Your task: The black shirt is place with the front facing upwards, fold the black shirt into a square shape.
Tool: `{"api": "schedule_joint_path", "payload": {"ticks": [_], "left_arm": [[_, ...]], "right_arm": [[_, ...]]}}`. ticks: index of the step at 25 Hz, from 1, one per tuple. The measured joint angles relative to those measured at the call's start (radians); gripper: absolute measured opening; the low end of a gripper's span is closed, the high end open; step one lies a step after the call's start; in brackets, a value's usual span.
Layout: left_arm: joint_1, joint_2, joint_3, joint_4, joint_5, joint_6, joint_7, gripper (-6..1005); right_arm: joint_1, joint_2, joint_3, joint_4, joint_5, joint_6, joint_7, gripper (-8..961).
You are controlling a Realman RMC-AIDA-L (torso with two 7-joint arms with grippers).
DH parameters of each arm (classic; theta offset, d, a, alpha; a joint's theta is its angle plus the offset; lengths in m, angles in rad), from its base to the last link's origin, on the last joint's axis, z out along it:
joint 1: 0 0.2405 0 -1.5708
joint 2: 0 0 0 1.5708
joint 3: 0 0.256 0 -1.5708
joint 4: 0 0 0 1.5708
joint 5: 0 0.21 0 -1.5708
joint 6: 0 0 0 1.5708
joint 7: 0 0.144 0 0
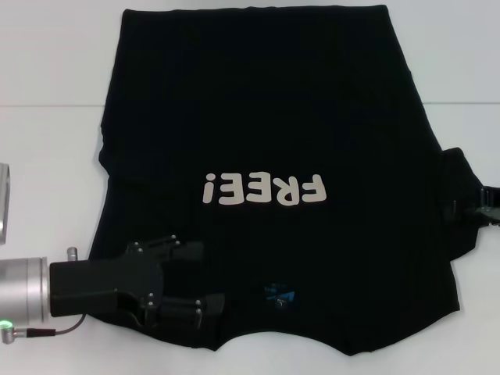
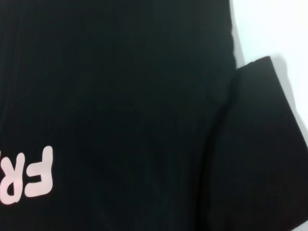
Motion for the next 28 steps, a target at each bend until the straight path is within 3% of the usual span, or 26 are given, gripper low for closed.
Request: {"api": "schedule_joint_path", "payload": {"ticks": [11, 19, 28], "left_arm": [[0.000, 0.000, -0.002, 0.000, 0.000, 0.000, 0.000, 961], [0.000, 0.004, -0.002, 0.000, -0.004, 0.000, -0.001, 961], [-0.003, 0.005, -0.013, 0.001, -0.006, 0.000, -0.005, 960]], "right_arm": [[-0.003, 0.000, -0.036, -0.001, 0.000, 0.007, 0.006, 287], [-0.006, -0.005, -0.042, -0.005, 0.000, 0.008, 0.006, 75], [-0.067, -0.010, -0.008, -0.076, 0.009, -0.013, 0.008, 22]]}}
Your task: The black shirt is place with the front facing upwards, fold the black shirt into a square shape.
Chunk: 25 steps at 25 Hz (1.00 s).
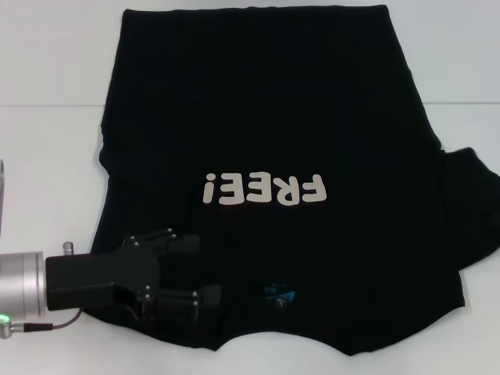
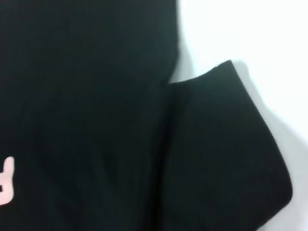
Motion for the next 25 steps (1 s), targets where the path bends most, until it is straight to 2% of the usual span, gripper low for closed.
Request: {"api": "schedule_joint_path", "payload": {"ticks": [7, 17, 20, 25], "left_arm": [[-0.004, 0.000, -0.002, 0.000, 0.000, 0.000, -0.001, 960], [-0.001, 0.001, -0.003, 0.000, -0.002, -0.001, -0.001, 960], [0.000, 0.001, -0.002, 0.000, -0.002, -0.002, -0.001, 960], [0.000, 0.002, -0.002, 0.000, -0.002, -0.003, -0.001, 959]], "right_arm": [[-0.058, 0.001, 0.059, -0.057, 0.009, -0.027, -0.007, 23], [-0.056, 0.001, 0.077, -0.156, 0.013, -0.053, 0.000, 24], [-0.043, 0.010, 0.072, -0.175, 0.016, -0.061, -0.013, 24], [0.004, 0.050, 0.057, -0.211, 0.026, -0.104, -0.084, 25]]}}
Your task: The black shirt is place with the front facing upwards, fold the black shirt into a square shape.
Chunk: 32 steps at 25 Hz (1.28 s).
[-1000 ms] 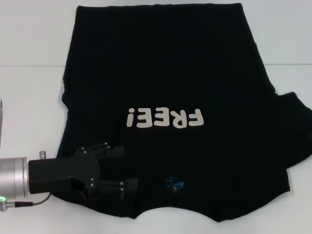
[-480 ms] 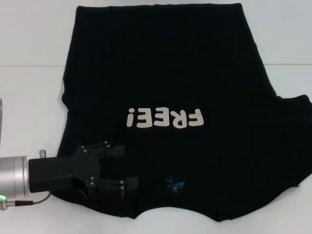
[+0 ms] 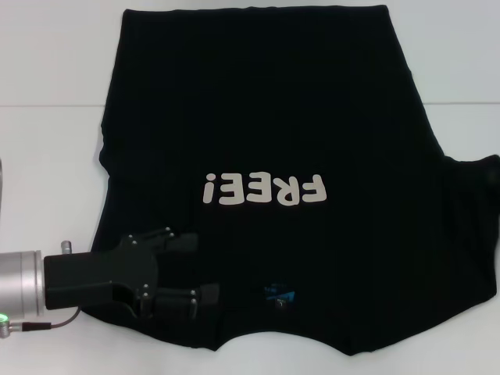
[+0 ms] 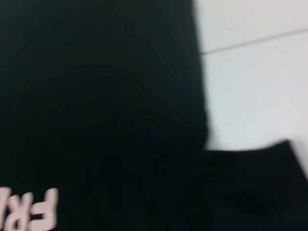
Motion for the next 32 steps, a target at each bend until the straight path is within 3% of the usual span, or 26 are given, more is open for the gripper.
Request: {"api": "schedule_joint_path", "payload": {"ticks": [10, 16, 21, 24, 27, 29, 32], "left_arm": [[0.000, 0.002, 0.000, 0.000, 0.000, 0.000, 0.000, 959], [0.001, 0.001, -0.001, -0.007, 0.000, 0.000, 0.000, 959], [0.002, 0.000, -0.032, -0.014, 0.000, 0.007, -0.002, 959], [0.002, 0.000, -0.088, -0.020, -0.001, 0.028, -0.038, 959], [-0.002, 0.016, -0.132, -0.018, -0.001, 0.052, -0.181, 958], [-0.010, 0.041, -0.139, -0.020, 0.004, 0.053, -0.329, 958], [-0.020, 0.084, -0.134, -0.023, 0.034, 0.050, -0.541, 958]], "right_arm": [[0.113, 0.062, -0.211, 0.007, -0.008, 0.022, -0.001, 27], [0.158, 0.073, -0.253, 0.047, -0.004, 0.025, -0.017, 49], [0.170, 0.095, -0.258, 0.060, 0.011, 0.025, -0.062, 115], [0.134, 0.091, -0.232, 0.052, 0.095, 0.023, -0.099, 166], [0.057, 0.066, -0.176, 0.061, 0.293, -0.026, -0.257, 218], [-0.003, 0.051, -0.146, 0.089, 0.427, -0.076, -0.417, 252], [-0.098, 0.042, -0.122, 0.143, 0.577, -0.157, -0.701, 399]]}}
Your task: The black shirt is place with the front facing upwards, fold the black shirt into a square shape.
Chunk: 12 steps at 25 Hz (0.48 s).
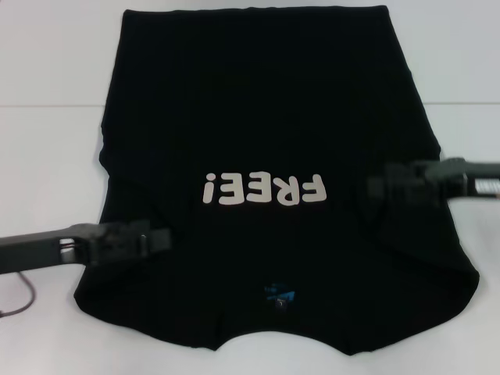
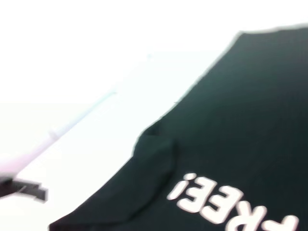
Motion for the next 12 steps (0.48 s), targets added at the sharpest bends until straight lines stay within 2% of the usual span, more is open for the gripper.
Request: {"api": "schedule_joint_path", "payload": {"ticks": [2, 5, 9, 12], "left_arm": [[-0.002, 0.023, 0.001, 0.019, 0.035, 0.007, -0.116, 958], [-0.004, 0.043, 0.000, 0.088, 0.119, 0.013, -0.270, 958], [-0.020, 0.059, -0.002, 0.184, 0.299, -0.010, -0.462, 946], [-0.046, 0.065, -0.001, 0.204, 0.410, -0.014, -0.549, 944]], "right_arm": [[-0.054, 0.007, 0.007, 0.016, 0.043, -0.036, -0.160, 497], [-0.111, 0.032, 0.008, 0.023, 0.051, -0.062, -0.318, 710], [-0.157, 0.064, 0.001, 0.036, 0.044, -0.068, -0.461, 751], [-0.165, 0.073, 0.005, 0.072, 0.043, -0.064, -0.522, 761]]}}
